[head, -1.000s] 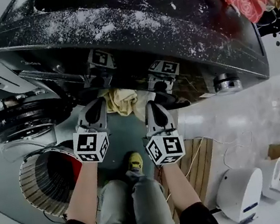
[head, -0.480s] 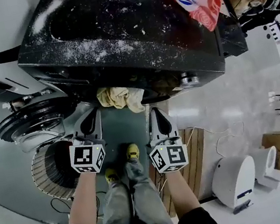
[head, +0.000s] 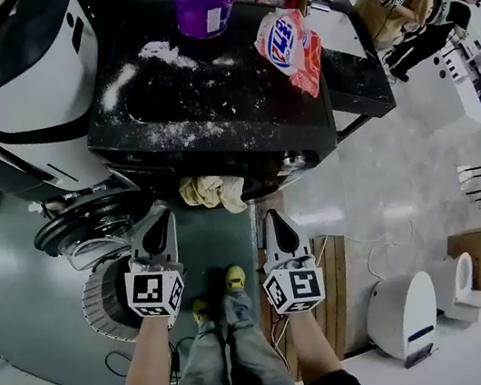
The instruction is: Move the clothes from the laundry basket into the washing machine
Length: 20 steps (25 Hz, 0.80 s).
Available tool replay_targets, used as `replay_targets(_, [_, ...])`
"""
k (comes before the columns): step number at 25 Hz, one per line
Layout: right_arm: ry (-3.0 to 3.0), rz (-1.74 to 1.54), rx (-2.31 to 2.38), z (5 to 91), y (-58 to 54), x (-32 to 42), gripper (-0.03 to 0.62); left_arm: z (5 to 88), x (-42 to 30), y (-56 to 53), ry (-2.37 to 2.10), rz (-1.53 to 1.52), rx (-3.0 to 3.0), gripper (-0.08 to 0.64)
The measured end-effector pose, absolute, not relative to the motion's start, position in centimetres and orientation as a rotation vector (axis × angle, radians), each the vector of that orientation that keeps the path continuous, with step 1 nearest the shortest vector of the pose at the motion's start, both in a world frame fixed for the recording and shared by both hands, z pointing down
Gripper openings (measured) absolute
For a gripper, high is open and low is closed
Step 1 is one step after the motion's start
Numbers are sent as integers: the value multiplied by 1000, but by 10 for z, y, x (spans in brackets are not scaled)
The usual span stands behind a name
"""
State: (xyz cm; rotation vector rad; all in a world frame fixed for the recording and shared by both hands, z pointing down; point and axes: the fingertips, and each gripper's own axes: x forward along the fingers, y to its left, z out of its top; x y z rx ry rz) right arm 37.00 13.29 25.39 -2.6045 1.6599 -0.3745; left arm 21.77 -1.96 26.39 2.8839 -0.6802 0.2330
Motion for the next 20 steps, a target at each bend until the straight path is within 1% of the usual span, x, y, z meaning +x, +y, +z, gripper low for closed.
replay_targets(10, [1672, -336, -2591, 171, 133, 346, 5, 171, 174, -28, -725, 193, 2928, 11])
replay_targets(20, [1700, -258, -2586, 102, 112, 347, 3, 97, 145, -59, -842, 129, 2950, 11])
